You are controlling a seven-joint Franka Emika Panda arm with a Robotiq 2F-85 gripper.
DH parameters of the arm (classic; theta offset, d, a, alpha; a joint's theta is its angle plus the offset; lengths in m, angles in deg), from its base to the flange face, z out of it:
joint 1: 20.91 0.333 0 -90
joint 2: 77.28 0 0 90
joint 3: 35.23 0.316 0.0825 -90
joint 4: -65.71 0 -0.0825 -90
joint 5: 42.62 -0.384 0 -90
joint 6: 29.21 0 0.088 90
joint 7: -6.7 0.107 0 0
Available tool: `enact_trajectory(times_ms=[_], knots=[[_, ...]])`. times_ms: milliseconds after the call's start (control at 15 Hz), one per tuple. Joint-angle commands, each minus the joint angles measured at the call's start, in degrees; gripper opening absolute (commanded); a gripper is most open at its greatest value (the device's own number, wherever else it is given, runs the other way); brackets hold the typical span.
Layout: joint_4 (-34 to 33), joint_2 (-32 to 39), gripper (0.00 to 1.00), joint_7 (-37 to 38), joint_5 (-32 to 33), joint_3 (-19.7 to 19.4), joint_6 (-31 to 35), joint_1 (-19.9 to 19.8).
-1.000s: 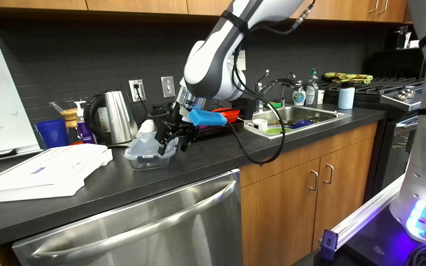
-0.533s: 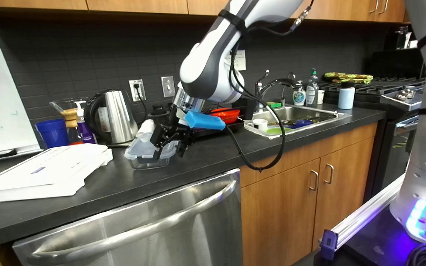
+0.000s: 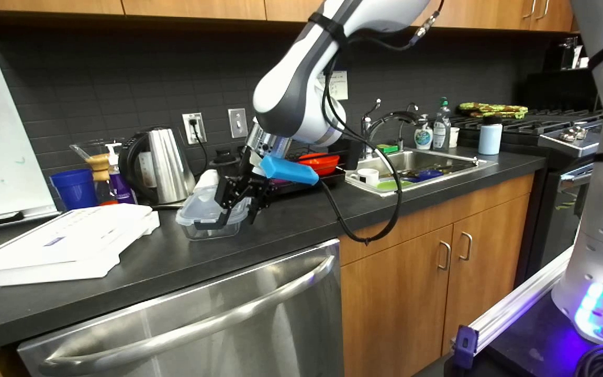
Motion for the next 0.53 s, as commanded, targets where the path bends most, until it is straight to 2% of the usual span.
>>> enact_trajectory(times_ms=[0, 333, 467], knots=[[-0.4, 0.5, 0.43, -2.7, -2.4, 2.8, 0.8, -3.1], [0.1, 0.3, 0.07, -4.0, -3.2, 4.6, 0.9, -5.6], [0.3, 0.2, 0.05, -4.6, -3.2, 5.2, 0.8, -6.4]])
